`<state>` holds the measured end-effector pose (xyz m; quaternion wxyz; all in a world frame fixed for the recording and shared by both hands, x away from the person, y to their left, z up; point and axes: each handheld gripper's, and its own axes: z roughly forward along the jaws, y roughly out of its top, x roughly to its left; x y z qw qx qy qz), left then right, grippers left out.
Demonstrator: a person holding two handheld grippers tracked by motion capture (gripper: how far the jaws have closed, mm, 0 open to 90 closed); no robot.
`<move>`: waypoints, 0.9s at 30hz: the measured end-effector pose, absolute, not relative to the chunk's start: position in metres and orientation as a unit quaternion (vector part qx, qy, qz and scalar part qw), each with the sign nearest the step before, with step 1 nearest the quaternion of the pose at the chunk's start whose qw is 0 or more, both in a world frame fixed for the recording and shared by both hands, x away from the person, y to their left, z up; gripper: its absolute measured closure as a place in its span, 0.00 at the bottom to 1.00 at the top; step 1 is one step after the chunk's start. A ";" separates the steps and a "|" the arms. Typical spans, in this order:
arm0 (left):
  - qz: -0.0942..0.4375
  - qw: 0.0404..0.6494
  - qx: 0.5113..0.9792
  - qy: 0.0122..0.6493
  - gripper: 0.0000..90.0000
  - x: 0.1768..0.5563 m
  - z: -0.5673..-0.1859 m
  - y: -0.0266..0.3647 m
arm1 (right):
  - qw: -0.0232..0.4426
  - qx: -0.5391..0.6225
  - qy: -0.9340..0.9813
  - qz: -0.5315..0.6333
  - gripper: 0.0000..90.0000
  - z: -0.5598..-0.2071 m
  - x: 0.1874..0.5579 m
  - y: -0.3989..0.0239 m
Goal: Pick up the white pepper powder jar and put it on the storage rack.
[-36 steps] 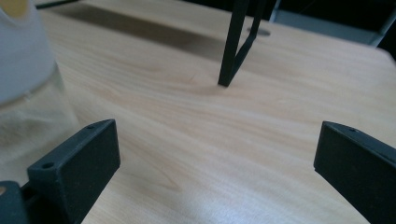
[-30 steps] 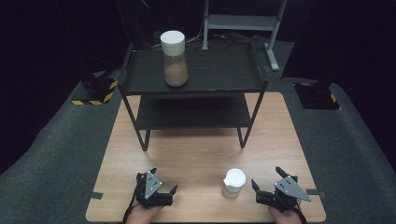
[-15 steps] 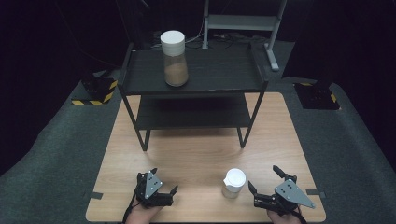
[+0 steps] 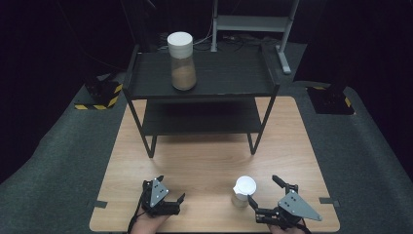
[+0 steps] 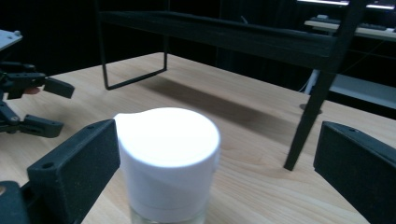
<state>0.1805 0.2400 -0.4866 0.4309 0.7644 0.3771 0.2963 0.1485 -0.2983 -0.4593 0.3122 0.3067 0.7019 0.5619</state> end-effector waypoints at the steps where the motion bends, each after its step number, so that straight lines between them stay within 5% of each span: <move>1: 0.296 0.431 0.764 0.377 0.01 0.180 -0.487 0.240 | 0.311 0.306 0.702 0.563 0.00 -0.460 0.149 -0.298; 27: 0.297 0.434 0.761 0.380 0.01 0.180 -0.487 0.241 | 0.258 0.321 0.721 0.558 0.02 -0.488 0.163 -0.276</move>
